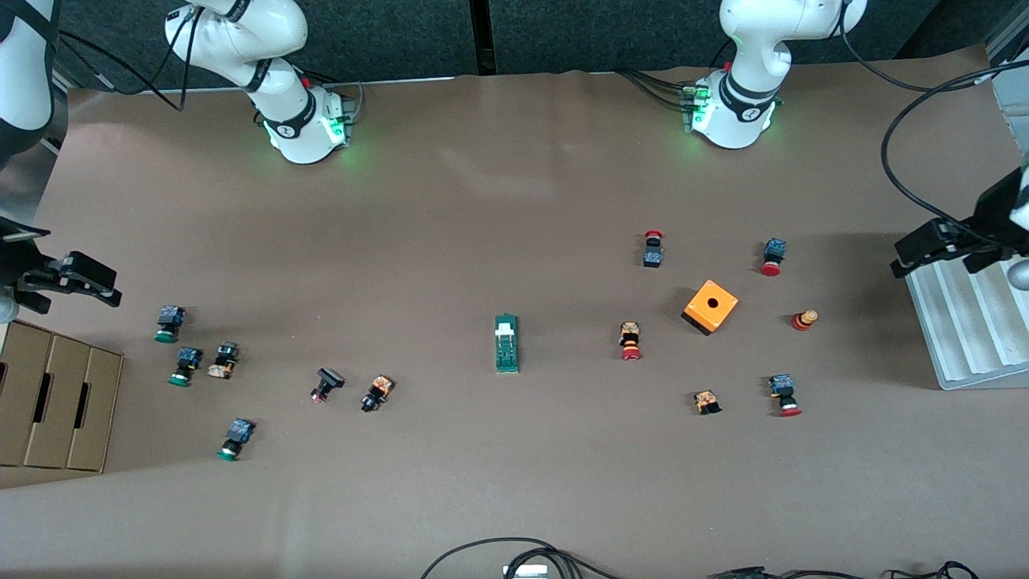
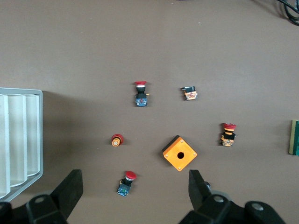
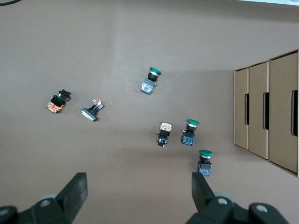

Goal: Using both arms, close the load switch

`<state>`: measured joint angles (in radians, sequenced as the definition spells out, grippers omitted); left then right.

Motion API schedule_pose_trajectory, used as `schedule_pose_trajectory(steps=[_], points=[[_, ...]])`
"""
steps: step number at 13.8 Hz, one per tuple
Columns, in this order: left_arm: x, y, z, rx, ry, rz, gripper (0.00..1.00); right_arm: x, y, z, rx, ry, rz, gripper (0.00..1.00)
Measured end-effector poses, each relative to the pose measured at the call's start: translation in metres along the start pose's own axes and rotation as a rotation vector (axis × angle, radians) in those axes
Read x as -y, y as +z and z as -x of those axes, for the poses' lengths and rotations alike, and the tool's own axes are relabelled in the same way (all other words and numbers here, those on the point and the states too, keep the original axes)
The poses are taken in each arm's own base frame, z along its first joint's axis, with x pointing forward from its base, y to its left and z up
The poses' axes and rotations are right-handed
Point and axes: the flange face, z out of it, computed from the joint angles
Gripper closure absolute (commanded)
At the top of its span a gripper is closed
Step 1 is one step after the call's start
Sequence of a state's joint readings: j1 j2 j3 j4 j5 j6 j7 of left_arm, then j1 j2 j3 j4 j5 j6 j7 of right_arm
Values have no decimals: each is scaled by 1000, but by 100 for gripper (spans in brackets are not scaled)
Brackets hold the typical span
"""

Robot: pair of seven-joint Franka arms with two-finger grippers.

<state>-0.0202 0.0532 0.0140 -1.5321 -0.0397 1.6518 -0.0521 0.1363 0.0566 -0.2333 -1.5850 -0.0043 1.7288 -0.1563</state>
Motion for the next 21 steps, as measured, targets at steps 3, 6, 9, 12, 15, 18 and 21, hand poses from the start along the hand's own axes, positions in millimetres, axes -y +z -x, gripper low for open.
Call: schedule_pose_trajectory(steps=[3,6,9,12,15,18,21], points=[[-26,-5,4,-10,40,5,0,0,0,0,-1,0,0,1],[-38,-8,6,-14,13,9,0,0,0,0,-2,0,0,1],[-78,-14,12,-24,-36,20,0,0,0,0,-2,0,0,1],[-135,-19,27,-26,-96,35,0,0,1,0,-2,0,0,1],[-189,-27,51,-35,-136,43,0,-1,1,0,-2,1,0,1],[-253,-28,84,-91,-139,-35,0,-1,1,0,-2,1,0,1],[-321,-22,121,-208,-55,-128,0,-1,1,0,-2,1,0,1]])
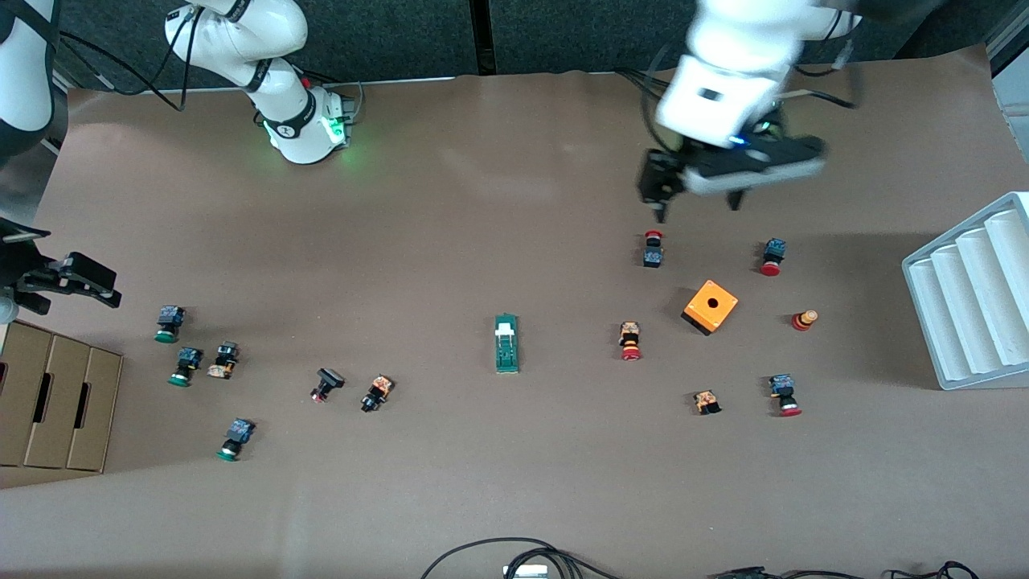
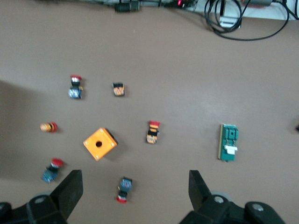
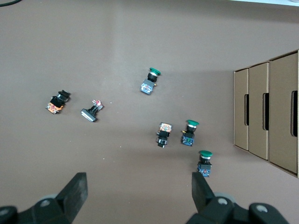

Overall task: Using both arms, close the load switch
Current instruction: 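Move the left gripper over the green load switch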

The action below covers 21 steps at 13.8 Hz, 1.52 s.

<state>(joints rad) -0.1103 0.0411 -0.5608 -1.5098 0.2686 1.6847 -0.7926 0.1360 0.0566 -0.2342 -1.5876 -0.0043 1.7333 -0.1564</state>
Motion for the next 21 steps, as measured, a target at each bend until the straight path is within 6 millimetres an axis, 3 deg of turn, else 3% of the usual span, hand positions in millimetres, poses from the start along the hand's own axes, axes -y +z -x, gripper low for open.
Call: schedule_pose_trajectory(steps=[4,9,16,21], points=[[-69,0,46,-130,69,-17,0,0,0,0,0,0,0,1],[-138,18,118,-234,2,-39,0,-1,0,0,0,1,0,1],[-224,88,220,-440,-30,-71,0,-4,0,1,0,8,1,1],[-254,134,266,-577,71,-84,0,-8,1,1,1,14,2,1]])
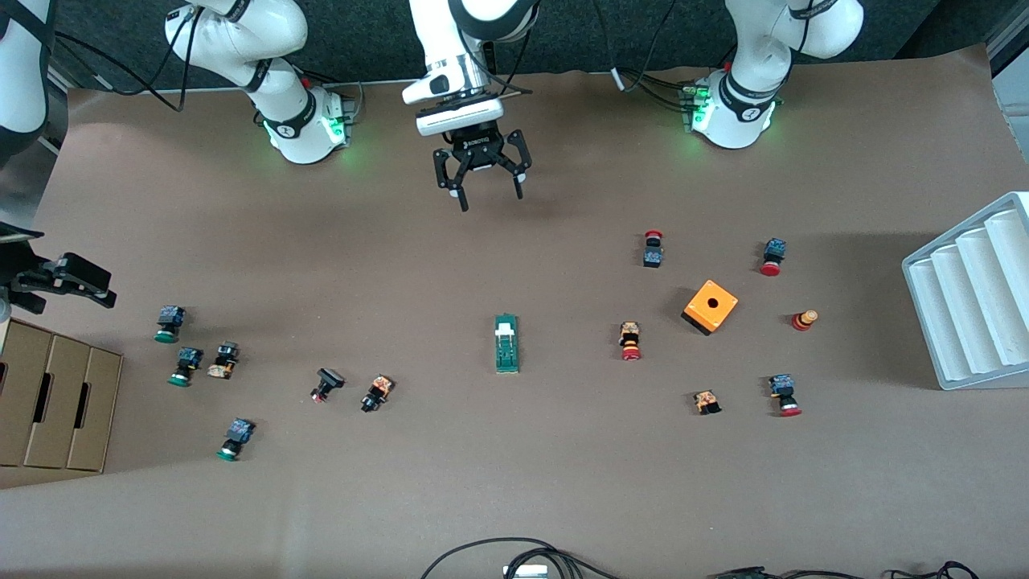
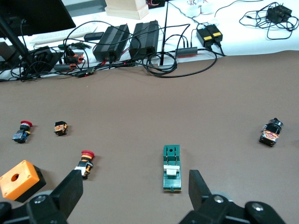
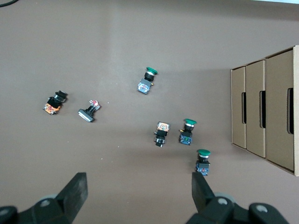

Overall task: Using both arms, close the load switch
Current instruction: 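Move the left gripper over the green load switch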

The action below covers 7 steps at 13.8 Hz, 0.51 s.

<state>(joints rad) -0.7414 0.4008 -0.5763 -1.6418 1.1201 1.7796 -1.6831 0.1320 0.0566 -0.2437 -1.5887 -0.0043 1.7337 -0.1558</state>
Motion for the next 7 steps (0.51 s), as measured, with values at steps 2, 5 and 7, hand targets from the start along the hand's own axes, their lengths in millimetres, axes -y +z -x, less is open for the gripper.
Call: schedule_pose_trajectory(steps=[2,5,7], points=[[-10,10,17,-34,-21,2,0,2,3,-1,6,-3,-1,1],[-25,40,47,-110,-95,8,0,12,27,-8,48,-19,0,1],[-36,62,73,-156,-139,26,0,14,41,-11,79,-19,-8,1]])
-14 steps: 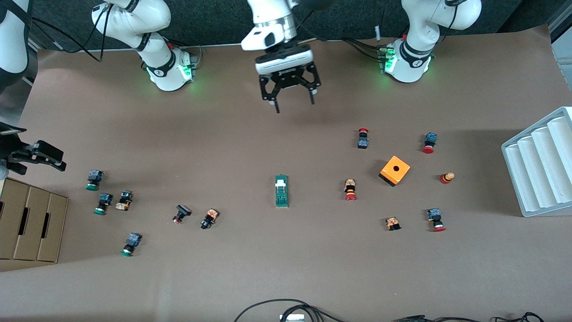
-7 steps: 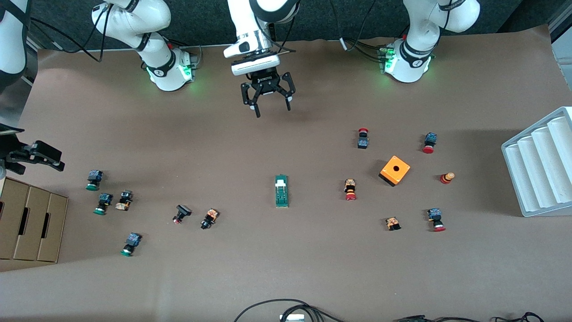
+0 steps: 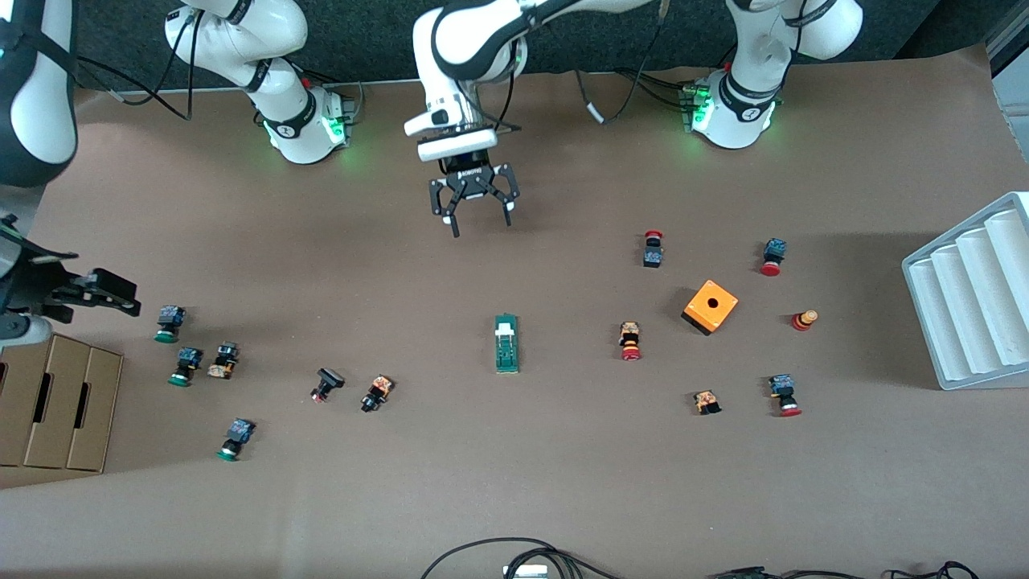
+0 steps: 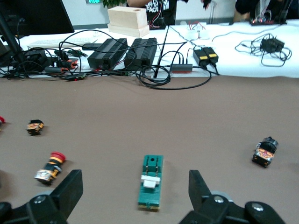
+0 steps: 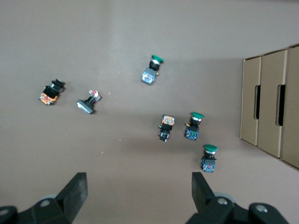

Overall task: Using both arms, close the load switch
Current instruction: 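Move the left gripper over the green load switch, then grasp the green switch base with the right gripper while the left gripper lowers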

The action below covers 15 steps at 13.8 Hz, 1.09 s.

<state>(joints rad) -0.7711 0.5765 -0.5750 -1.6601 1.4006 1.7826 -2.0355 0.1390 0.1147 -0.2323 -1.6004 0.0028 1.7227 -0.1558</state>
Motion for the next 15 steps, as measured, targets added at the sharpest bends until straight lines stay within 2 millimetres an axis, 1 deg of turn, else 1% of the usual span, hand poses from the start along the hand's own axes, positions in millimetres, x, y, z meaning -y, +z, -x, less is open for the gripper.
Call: schedule_pose_trajectory(steps=[2,4,6,9,10,11,12,15], points=[[-5,19,30,-49,-22,26,0,5,4,-2,3,7,-49,1],[-8,39,57,-93,-39,54,0,15,4,-4,-4,-1,-77,1],[-8,58,80,-120,-44,66,0,30,3,-6,-13,-25,-78,1],[-3,89,113,-168,-21,77,0,45,2,-9,-20,-37,-81,1],[-2,98,123,-182,-16,83,0,56,3,-11,-27,-21,-83,1],[1,107,131,-198,-12,84,0,71,5,-15,-34,4,-86,1],[3,115,135,-208,-12,82,0,92,10,-20,-38,35,-88,1],[9,134,138,-247,3,83,0,169,29,-29,-42,168,-89,1]])
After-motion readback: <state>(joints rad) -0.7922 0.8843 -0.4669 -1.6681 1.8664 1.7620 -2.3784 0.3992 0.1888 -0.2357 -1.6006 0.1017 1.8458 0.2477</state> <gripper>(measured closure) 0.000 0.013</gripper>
